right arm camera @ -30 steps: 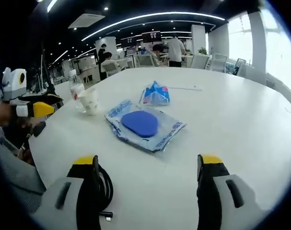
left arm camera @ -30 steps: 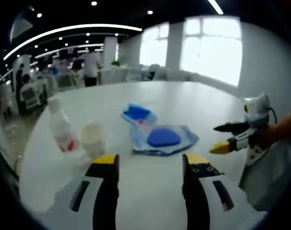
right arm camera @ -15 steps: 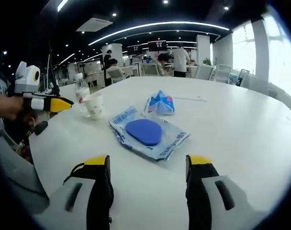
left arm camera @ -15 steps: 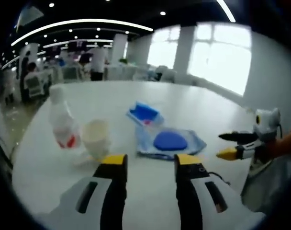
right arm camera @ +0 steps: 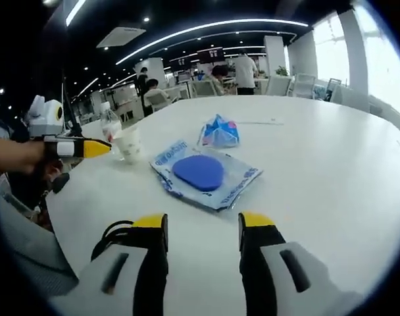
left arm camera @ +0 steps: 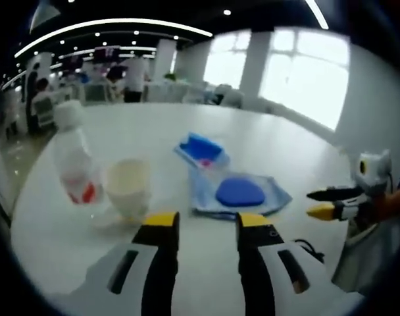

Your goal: Arrange the tabletop items into an orderly group along one side of the table until the central work area is clear of visible clutter.

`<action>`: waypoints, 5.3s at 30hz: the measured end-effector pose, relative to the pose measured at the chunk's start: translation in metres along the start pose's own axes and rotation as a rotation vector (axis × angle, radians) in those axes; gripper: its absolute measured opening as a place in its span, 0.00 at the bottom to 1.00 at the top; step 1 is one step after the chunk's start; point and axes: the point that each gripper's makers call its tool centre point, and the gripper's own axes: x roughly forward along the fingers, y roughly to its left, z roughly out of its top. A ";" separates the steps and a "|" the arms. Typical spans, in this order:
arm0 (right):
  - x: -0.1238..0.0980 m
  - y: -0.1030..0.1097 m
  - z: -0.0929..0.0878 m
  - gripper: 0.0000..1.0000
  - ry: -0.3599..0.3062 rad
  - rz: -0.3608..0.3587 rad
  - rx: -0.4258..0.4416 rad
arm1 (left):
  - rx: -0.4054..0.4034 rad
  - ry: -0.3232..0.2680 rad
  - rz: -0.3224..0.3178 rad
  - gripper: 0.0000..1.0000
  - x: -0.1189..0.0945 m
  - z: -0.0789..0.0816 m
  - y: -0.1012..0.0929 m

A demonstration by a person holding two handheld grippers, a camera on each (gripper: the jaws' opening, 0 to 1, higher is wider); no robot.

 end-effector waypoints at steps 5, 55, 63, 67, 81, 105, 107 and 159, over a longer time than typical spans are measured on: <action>-0.001 -0.008 -0.004 0.35 0.021 -0.019 -0.013 | -0.041 0.008 0.010 0.27 0.010 0.000 0.007; 0.044 -0.047 -0.003 0.14 0.047 -0.159 0.251 | -0.047 0.141 0.038 0.14 0.087 -0.022 0.024; 0.051 -0.049 -0.007 0.06 0.071 -0.188 0.348 | -0.065 0.170 0.018 0.14 0.092 -0.028 0.021; 0.053 -0.047 -0.007 0.04 0.073 -0.183 0.366 | -0.070 0.190 -0.004 0.14 0.096 -0.032 0.016; 0.057 -0.045 -0.009 0.01 0.082 -0.176 0.419 | -0.078 0.221 0.004 0.09 0.106 -0.039 0.009; 0.053 -0.041 0.000 0.00 0.055 -0.157 0.417 | -0.032 0.196 -0.022 0.00 0.088 -0.029 0.001; 0.053 -0.041 0.002 0.00 0.051 -0.155 0.414 | -0.035 0.184 -0.020 0.00 0.085 -0.027 0.001; 0.121 -0.020 0.033 0.00 0.110 -0.057 0.285 | -0.140 0.132 0.127 0.01 0.051 -0.045 0.047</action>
